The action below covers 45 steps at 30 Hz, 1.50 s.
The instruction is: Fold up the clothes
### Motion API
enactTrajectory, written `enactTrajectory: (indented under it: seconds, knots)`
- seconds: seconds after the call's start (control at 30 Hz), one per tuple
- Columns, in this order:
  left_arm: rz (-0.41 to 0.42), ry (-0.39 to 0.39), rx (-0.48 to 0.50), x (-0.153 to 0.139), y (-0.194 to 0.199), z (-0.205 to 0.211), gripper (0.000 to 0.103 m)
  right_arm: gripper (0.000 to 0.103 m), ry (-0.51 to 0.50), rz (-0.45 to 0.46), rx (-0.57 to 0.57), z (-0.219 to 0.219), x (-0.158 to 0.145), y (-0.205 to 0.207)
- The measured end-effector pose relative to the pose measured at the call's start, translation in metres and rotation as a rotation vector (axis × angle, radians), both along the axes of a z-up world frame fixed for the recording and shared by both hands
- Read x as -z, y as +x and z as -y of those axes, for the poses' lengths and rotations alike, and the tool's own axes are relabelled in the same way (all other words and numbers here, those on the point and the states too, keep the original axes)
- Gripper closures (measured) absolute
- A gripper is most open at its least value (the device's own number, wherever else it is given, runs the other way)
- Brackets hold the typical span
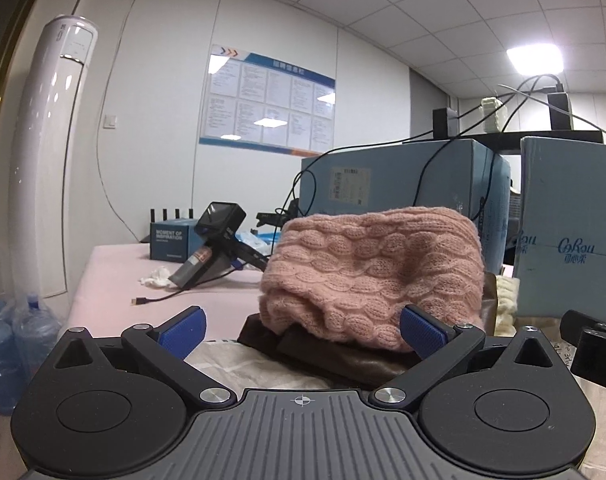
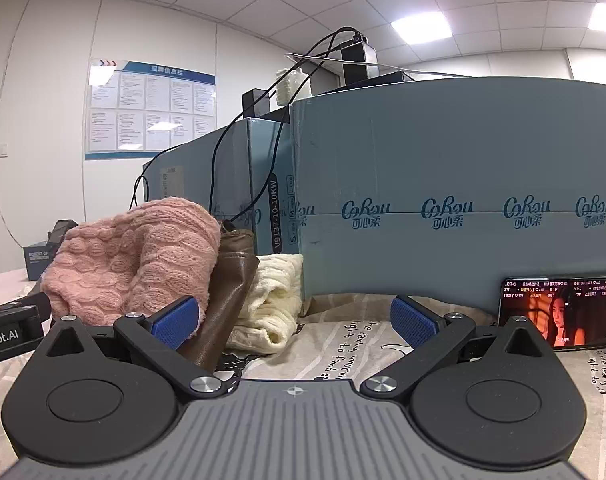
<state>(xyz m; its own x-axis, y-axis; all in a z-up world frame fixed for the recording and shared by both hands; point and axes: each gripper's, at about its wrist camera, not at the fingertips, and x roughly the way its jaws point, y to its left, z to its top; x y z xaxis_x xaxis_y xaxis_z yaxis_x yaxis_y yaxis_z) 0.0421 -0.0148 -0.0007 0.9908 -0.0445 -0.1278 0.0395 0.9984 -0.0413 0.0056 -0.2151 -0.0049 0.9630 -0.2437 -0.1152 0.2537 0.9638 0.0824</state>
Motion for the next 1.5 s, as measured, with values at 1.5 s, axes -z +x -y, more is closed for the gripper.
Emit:
enactTrajectory:
  seconds: [1.5]
  knots:
    - [0.023,-0.003,0.035,-0.0004,-0.0026,0.0015,0.0,0.0,0.026,-0.016,-0.023,0.0039,0.001,0.0027]
